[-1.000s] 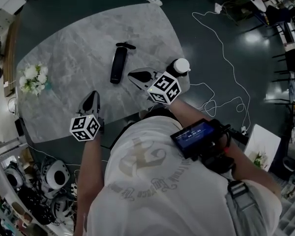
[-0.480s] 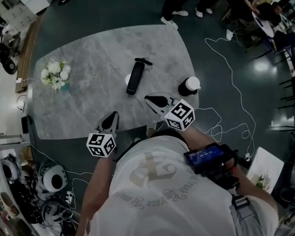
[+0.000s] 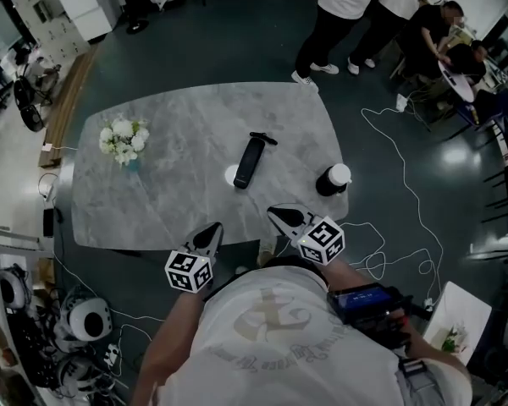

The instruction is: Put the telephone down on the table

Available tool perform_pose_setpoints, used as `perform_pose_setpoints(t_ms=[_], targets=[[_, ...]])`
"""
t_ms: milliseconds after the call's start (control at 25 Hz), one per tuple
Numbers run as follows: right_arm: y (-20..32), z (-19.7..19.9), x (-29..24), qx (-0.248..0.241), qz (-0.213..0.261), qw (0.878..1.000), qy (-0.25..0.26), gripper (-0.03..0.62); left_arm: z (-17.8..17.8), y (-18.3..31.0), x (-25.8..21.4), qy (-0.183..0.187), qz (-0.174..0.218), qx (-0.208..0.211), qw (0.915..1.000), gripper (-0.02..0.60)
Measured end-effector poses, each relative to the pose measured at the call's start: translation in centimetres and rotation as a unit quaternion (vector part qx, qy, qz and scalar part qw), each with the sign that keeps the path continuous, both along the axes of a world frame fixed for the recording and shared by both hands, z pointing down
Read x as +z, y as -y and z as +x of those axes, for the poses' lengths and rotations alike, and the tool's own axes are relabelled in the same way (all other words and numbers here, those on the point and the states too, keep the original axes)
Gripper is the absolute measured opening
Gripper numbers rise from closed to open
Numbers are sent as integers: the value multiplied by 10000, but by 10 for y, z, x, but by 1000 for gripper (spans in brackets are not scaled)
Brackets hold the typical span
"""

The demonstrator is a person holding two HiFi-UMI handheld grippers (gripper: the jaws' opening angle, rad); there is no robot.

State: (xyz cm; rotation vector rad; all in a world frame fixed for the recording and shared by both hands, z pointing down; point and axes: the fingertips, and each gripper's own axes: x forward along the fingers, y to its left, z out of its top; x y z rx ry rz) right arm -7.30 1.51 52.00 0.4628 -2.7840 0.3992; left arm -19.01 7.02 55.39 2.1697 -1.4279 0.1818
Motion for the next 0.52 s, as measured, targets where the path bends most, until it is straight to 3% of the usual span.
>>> perform_pose_setpoints(t_ms=[520], targets=[[-21,12,-7,100,149,9998,-68,15,11,-16,-6,-57,122,143,9998,12]])
